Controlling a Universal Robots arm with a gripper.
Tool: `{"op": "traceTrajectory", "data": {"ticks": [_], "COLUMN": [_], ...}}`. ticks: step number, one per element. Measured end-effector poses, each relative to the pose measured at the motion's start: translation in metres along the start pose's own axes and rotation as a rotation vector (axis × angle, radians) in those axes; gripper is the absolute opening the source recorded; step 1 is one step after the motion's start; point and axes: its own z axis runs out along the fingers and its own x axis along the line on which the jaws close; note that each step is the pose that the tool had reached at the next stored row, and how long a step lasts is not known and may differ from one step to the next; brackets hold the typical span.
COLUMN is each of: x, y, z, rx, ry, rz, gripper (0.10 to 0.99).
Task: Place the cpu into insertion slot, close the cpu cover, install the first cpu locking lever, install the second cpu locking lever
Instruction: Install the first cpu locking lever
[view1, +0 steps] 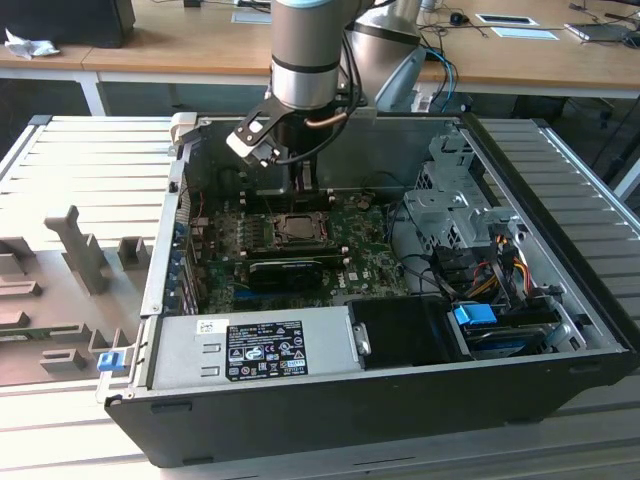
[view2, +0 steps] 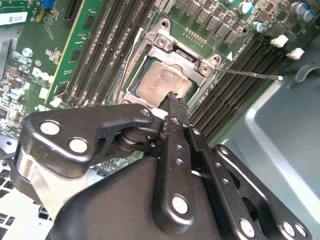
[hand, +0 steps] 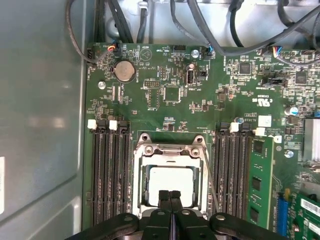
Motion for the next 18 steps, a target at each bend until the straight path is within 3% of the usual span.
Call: {"op": "traceTrajectory", "data": {"ticks": [3, 18], "x": [0.0001, 0.0002], "y": [0.0001, 0.0001], "z": [-0.0053, -0.0118], "rx": [0.003, 0.003], "ry": [0.0001, 0.0002], "rz": [0.0, 0.0], "gripper": [0.106, 0.106]}}
